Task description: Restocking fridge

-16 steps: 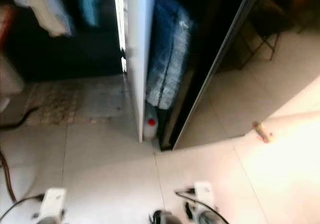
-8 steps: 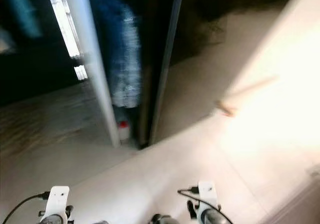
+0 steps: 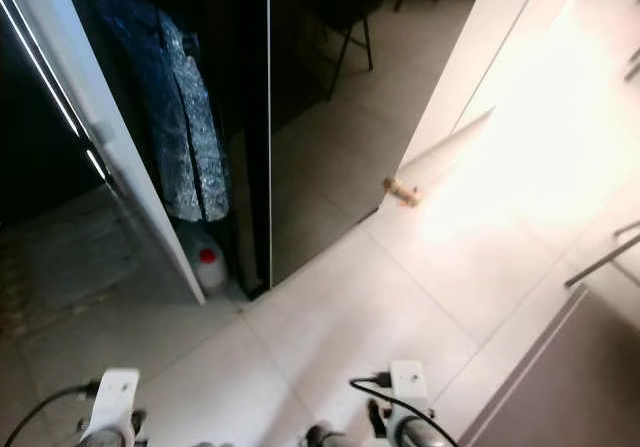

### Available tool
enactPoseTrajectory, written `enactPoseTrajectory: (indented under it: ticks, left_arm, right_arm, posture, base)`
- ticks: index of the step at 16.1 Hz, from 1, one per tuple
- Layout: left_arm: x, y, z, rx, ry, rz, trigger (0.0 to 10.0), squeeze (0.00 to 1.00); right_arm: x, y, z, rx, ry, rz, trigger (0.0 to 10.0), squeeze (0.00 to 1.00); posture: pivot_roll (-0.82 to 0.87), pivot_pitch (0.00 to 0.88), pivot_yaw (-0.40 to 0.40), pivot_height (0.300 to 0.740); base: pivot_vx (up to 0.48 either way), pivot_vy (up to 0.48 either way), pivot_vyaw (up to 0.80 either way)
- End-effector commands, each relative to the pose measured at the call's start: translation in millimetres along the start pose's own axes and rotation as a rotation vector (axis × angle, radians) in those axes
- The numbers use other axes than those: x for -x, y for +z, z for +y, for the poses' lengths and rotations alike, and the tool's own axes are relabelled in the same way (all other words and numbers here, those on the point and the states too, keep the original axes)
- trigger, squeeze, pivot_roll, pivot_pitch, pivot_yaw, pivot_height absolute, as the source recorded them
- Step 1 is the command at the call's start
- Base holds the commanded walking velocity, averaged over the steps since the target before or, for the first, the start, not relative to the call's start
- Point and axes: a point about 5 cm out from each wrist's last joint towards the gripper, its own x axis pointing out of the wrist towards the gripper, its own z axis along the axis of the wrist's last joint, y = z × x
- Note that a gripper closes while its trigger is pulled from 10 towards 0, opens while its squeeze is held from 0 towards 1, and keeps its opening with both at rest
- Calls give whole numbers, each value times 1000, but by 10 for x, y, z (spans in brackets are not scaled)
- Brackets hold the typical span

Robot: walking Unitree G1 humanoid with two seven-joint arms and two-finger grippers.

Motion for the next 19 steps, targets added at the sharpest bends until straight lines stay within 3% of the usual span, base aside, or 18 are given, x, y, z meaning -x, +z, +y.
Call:
enactPoseTrajectory:
  ticks: [1, 6, 11, 19]
  left_arm:
    - [22, -125, -21, -2, -5, 49, 10000, 0]
    - [24, -135, -35, -10, -10, 55, 10000, 0]
    - [26, -142, -37, -12, -8, 58, 10000, 0]
    - [32, -175, -28, -22, -9, 68, 10000, 0]
  right_arm:
    - [20, -91, -66, -27, -22, 22, 10000, 0]
    - [20, -92, -66, -26, -24, 22, 10000, 0]
    - [20, -90, -70, -12, -20, 28, 10000, 0]
    - [19, -80, -64, -26, -22, 10, 10000, 0]
  posture:
    - [41, 206, -66, 740]
    - [41, 210, -67, 740]
    - [42, 209, -68, 740]
    - [44, 210, -66, 740]
  base:
    - [0, 0, 0]
    - [0, 233, 0]
    - [0, 302, -753]
    - [0, 300, 0]
